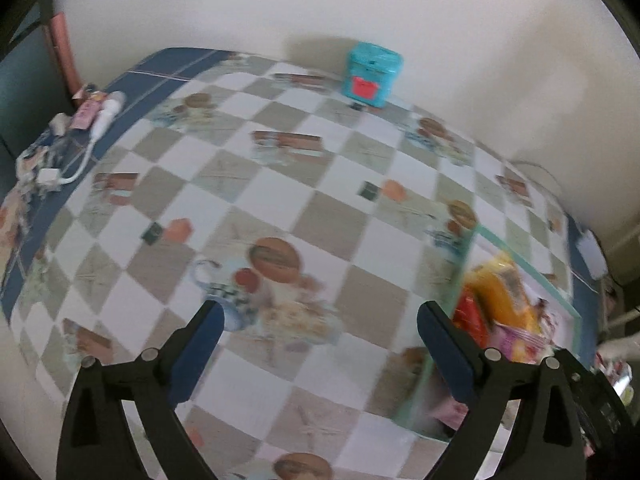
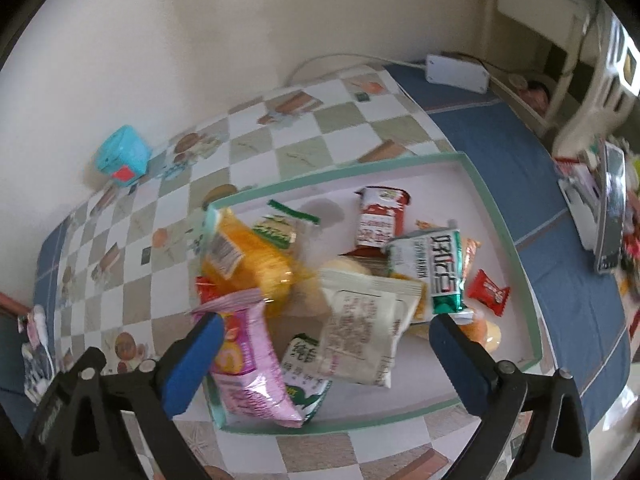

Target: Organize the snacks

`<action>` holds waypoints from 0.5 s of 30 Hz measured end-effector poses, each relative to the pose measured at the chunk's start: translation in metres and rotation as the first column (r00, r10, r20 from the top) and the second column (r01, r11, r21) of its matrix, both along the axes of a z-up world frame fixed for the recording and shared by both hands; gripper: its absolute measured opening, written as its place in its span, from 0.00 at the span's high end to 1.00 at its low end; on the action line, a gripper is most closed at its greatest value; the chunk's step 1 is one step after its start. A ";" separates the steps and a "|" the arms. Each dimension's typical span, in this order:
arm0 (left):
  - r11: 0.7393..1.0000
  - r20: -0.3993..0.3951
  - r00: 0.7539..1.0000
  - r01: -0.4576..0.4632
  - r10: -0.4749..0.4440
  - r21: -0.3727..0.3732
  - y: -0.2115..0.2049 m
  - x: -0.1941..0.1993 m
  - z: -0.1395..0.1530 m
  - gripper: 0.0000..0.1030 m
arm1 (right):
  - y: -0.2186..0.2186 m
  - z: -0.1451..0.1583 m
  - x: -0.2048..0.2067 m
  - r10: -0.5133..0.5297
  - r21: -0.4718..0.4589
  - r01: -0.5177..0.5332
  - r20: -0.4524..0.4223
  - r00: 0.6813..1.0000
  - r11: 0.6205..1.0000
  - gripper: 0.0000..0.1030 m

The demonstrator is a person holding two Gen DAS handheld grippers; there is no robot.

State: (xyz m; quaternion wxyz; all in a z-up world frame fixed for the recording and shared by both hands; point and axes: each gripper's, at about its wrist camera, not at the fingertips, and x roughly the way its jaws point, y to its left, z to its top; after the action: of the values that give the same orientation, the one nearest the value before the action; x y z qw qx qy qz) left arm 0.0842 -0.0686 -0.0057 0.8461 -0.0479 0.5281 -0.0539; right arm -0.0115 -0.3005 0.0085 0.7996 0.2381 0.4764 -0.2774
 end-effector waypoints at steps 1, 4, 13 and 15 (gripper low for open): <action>1.000 0.000 1.000 -0.010 0.010 0.017 0.003 0.000 -0.001 0.05 | 0.003 0.001 0.001 0.007 -0.005 -0.007 0.001 1.000 1.000 0.00; 1.000 -0.014 1.000 -0.006 0.007 0.021 0.008 -0.001 -0.005 0.05 | 0.013 0.002 0.000 0.011 -0.011 -0.011 0.006 1.000 1.000 0.00; 0.993 -0.020 1.000 0.014 -0.012 0.121 0.013 -0.028 -0.008 0.05 | 0.053 0.002 -0.018 0.075 -0.101 -0.076 -0.016 0.997 0.992 0.00; 0.992 -0.028 1.000 0.016 -0.012 0.125 0.017 -0.034 -0.010 0.05 | 0.062 0.001 -0.024 0.087 -0.123 -0.089 -0.021 0.996 0.988 0.00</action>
State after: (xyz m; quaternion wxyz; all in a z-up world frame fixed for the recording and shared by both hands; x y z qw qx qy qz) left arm 0.0497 -0.0517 -0.0153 0.8397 0.0084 0.5423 -0.0260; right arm -0.0360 -0.2380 0.0093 0.8206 0.1644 0.4746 -0.2728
